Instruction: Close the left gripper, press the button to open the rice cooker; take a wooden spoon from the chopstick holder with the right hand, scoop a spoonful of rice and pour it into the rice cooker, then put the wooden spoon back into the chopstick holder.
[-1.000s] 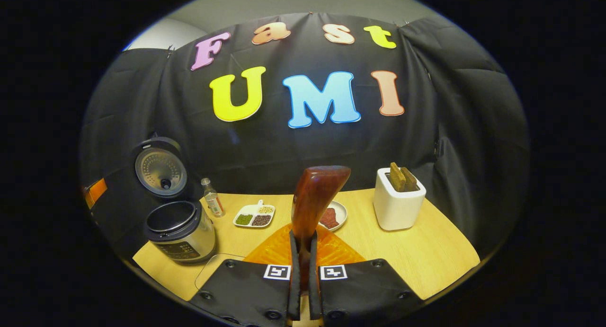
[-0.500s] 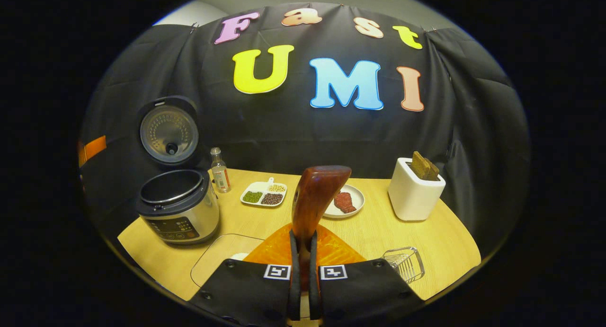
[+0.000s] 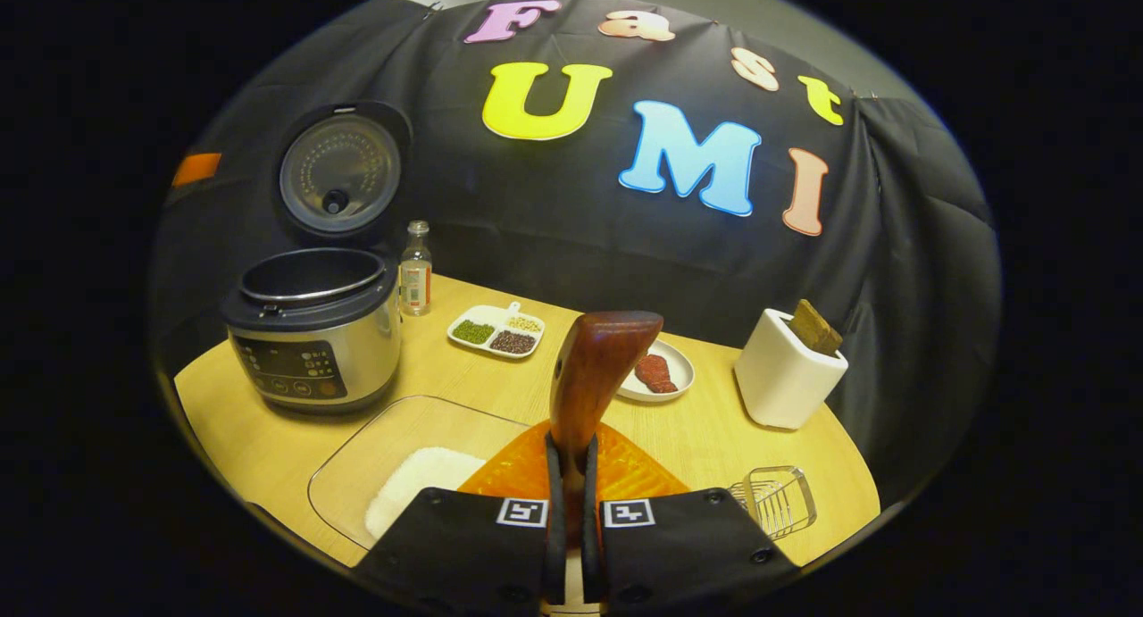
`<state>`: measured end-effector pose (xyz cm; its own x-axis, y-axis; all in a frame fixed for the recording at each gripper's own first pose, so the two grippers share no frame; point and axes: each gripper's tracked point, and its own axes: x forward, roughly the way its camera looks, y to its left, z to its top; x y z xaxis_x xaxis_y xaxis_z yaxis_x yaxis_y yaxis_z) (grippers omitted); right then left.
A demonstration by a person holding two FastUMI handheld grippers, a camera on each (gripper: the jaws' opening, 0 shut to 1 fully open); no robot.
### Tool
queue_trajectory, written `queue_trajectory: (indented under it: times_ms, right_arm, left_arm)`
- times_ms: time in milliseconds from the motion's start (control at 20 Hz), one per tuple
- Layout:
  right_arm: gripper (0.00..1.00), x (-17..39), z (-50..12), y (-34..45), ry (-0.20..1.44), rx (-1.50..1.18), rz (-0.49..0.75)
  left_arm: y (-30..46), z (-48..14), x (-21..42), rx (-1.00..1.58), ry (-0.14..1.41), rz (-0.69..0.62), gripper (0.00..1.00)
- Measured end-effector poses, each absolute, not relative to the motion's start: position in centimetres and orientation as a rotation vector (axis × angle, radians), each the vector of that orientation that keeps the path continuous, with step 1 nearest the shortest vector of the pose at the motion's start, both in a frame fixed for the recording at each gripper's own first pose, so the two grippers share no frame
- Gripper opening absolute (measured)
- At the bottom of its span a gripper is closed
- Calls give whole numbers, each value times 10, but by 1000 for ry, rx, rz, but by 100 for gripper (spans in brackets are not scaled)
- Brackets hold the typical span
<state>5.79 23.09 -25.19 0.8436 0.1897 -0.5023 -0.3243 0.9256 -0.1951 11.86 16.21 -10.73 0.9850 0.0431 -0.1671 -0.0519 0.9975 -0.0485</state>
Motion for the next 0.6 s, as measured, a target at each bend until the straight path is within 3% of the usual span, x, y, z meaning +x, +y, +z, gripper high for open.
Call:
queue_trajectory:
  times_ms: [200,600]
  right_arm:
    - [5,44,-259,255,498,-300,336]
    - [9,27,-266,280,593,-95,402]
  left_arm:
    - [165,-112,118,-60,170,52,80]
    - [166,-112,113,-63,170,57,81]
